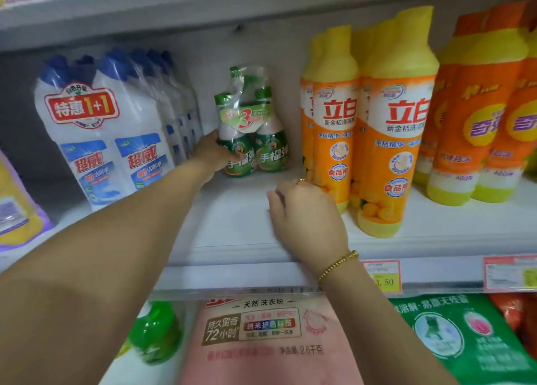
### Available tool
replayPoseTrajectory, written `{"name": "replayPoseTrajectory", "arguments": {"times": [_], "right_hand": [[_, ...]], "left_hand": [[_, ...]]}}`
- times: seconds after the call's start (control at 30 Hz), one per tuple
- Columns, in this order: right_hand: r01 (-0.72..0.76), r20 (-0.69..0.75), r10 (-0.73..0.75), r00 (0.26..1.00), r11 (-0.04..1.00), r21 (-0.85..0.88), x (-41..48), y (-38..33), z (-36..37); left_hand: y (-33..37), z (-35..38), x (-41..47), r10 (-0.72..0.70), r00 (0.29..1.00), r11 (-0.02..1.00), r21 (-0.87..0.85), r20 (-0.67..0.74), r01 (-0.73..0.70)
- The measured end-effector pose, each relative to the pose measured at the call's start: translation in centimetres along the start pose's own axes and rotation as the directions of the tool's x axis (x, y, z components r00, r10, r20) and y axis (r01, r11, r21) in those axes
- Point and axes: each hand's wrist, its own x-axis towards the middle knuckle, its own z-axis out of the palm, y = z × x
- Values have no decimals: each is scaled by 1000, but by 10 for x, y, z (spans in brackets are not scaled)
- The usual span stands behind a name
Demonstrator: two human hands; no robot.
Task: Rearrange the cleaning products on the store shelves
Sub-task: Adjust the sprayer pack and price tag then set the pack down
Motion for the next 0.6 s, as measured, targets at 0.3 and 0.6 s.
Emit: {"name": "replayPoseTrajectory", "arguments": {"times": [0.3,0.6], "right_hand": [[31,-129,14,992,941,338,-7,6,-14],[4,218,-90,972,930,367,-114,74,-132]], "left_hand": [[16,9,-34,-42,995,923,377,-93,75],[56,35,-281,402,915,915,-59,41,-399]]}}
